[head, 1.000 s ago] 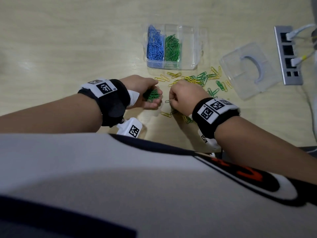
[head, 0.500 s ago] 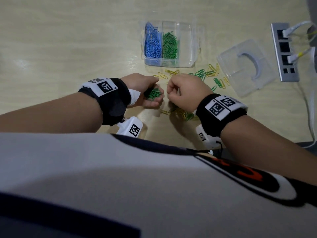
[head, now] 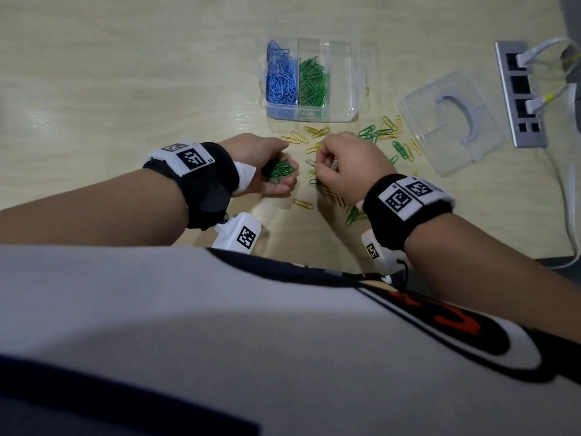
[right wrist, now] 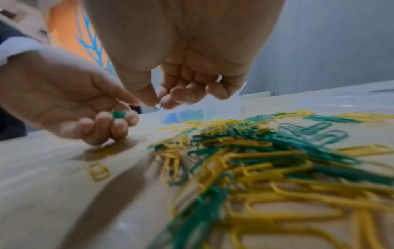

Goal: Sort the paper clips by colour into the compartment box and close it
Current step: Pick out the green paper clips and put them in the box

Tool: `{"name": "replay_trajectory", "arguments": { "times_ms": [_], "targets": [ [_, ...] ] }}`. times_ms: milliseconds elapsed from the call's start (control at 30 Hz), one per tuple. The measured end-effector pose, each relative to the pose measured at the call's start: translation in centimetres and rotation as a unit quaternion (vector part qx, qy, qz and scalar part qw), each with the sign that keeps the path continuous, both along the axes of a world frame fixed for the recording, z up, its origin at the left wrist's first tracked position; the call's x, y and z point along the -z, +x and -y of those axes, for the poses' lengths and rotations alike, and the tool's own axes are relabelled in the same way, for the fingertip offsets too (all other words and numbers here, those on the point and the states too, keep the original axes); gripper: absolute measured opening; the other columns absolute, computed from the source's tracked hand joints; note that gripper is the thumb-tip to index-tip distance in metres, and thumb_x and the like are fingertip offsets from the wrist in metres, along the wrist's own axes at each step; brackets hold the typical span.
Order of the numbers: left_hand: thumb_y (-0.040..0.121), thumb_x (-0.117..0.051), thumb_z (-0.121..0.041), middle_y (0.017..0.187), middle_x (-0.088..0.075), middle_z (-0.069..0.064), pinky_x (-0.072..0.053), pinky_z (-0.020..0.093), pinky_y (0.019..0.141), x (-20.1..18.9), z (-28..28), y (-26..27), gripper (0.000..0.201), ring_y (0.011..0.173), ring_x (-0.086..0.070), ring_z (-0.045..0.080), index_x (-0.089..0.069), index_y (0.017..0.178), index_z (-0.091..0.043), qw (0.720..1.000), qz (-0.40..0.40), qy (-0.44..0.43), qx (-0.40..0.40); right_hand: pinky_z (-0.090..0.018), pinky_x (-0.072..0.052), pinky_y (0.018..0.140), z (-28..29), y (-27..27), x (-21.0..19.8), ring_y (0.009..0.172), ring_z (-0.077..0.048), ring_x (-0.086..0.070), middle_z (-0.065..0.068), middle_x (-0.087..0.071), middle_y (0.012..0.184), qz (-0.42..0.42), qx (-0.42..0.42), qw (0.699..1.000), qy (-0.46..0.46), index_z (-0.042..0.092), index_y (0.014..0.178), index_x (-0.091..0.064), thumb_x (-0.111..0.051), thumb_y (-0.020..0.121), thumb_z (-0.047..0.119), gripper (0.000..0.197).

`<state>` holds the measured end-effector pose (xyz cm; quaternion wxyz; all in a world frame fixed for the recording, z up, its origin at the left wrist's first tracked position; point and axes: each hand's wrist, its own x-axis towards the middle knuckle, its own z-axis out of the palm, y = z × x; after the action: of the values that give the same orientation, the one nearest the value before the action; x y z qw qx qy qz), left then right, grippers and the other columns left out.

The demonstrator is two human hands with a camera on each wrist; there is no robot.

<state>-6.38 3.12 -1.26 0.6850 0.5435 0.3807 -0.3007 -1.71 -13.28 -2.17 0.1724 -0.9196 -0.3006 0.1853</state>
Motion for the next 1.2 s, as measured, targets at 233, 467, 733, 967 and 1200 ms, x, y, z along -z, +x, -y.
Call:
{"name": "replay_trajectory", "arguments": {
  "times_ms": [233, 467, 733, 967, 1200],
  "targets": [
    [0.101, -0.039, -0.035, 0.076, -0.063, 0.011, -0.057, 0.033, 0.074, -0.1, 0.4, 0.1, 0.037, 0.063, -0.062, 0.023, -0.057, 0.097, -0.003, 1.000, 0.018, -0.021, 0.001, -0.011, -0.035, 0.062, -1.6, -0.3, -1.4, 0.063, 0.007, -0.048, 0.016, -0.059, 0.076, -0.059, 0.026, 0.989, 0.133, 0.025, 0.088, -0.066, -0.063, 0.086, 0.026, 0.004],
    [0.101, -0.032, -0.039, 0.058, -0.061, 0.008, -0.055, 0.022, 0.054, -0.2, -0.1, 0.0, 0.046, 0.051, -0.058, 0.015, -0.057, 0.082, -0.005, 1.000, -0.006, -0.008, 0.029, -0.035, -0.043, 0.085, 0.2, 0.4, 0.3, 0.096, -0.020, -0.056, 0.007, -0.049, 0.093, 0.023, -0.054, 0.987, -0.148, 0.028, 0.098, -0.062, -0.058, 0.086, 0.035, 0.014],
    [0.101, -0.033, -0.038, 0.061, -0.060, 0.010, -0.055, 0.022, 0.057, -0.3, -0.3, 0.2, 0.047, 0.052, -0.059, 0.016, -0.058, 0.082, -0.004, 0.999, -0.004, -0.007, 0.034, -0.038, -0.038, 0.090, -0.5, -0.2, 0.4, 0.095, -0.022, -0.057, 0.003, -0.056, 0.097, 0.068, -0.048, 0.989, -0.120, 0.024, 0.096, -0.061, -0.049, 0.089, 0.029, 0.014],
    [0.100, -0.040, -0.033, 0.091, -0.059, 0.015, -0.057, 0.034, 0.072, -0.1, 0.2, 0.2, 0.035, 0.072, -0.061, 0.027, -0.055, 0.106, -0.002, 0.999, 0.017, -0.024, 0.013, -0.031, -0.046, 0.081, -2.1, -0.6, -1.7, 0.089, -0.014, -0.057, 0.008, -0.065, 0.091, -0.014, -0.028, 0.999, 0.038, 0.027, 0.095, -0.066, -0.060, 0.085, 0.038, 0.016],
    [0.101, -0.031, -0.042, 0.070, -0.057, 0.011, -0.054, 0.019, 0.050, -0.3, 0.1, 0.3, 0.049, 0.051, -0.058, 0.015, -0.058, 0.083, -0.004, 0.999, -0.012, -0.024, 0.040, -0.035, -0.049, 0.076, 0.6, 1.2, -0.3, 0.084, -0.022, -0.057, 0.001, -0.062, 0.089, 0.026, 0.001, 0.988, -0.152, 0.024, 0.084, -0.056, -0.049, 0.090, 0.032, 0.012]
  ]
}}
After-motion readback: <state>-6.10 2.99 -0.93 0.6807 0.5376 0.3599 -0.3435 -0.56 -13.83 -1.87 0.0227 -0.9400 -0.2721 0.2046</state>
